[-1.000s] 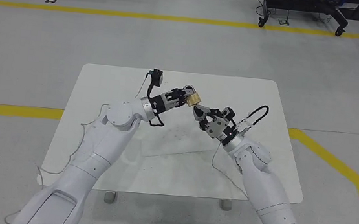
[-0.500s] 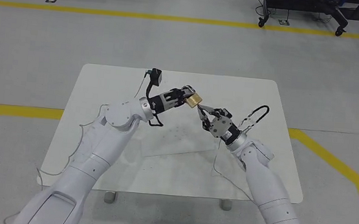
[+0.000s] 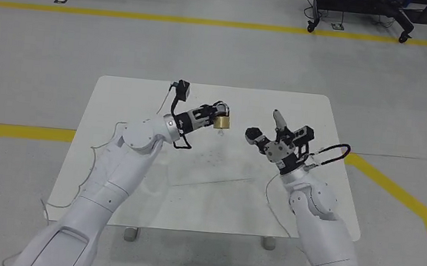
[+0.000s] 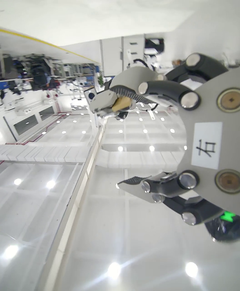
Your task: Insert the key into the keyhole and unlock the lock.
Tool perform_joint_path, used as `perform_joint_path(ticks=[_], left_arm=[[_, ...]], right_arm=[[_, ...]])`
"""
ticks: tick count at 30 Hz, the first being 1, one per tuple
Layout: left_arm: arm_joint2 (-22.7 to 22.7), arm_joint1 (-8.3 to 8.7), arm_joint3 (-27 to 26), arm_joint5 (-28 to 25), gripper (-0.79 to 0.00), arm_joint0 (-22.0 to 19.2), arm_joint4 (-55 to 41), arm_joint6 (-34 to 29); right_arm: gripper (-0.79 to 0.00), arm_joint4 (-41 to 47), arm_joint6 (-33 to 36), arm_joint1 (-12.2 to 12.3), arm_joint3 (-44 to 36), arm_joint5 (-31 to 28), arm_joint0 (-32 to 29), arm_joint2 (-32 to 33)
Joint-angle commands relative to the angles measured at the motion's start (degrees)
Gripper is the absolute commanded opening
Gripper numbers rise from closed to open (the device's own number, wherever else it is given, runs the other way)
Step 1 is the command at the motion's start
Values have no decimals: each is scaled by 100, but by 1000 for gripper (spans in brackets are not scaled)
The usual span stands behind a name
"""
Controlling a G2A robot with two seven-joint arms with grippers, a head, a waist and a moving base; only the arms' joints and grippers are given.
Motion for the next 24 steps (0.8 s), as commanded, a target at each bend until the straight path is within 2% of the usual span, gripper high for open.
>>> perform_joint_path(ticks=[1,5,11,12,13,14,16,17,24], left_arm=[[125,6,-53,151,-785,10,526,137],[465,5,-33,631,-785,-123,1350,-96],[1131,-35,236,1165,-785,-394,2677,-659],[1216,-50,296,1227,-751,-457,2768,-810],[1296,-64,364,1295,-656,-510,2879,-894],[1356,-82,427,1368,-508,-551,2942,-926],[1438,-114,529,1492,-83,-623,3043,-897],[1456,-128,565,1510,0,-653,3051,-872],[1138,-105,685,1162,0,-669,2485,-891]], right_arm=[[0,-948,-553,19,-310,-393,-226,81],[0,-1709,-1159,34,-686,-540,-494,185],[0,-1816,-1242,56,-897,-485,-642,330],[0,-1816,-1242,56,-897,-485,-642,330],[0,-1816,-1242,56,-897,-485,-642,330],[0,-1816,-1242,56,-897,-485,-642,330],[0,-1816,-1242,56,-897,-485,-642,330],[0,-1816,-1242,56,-897,-485,-642,330],[0,-1816,-1242,56,-897,-485,-642,330]])
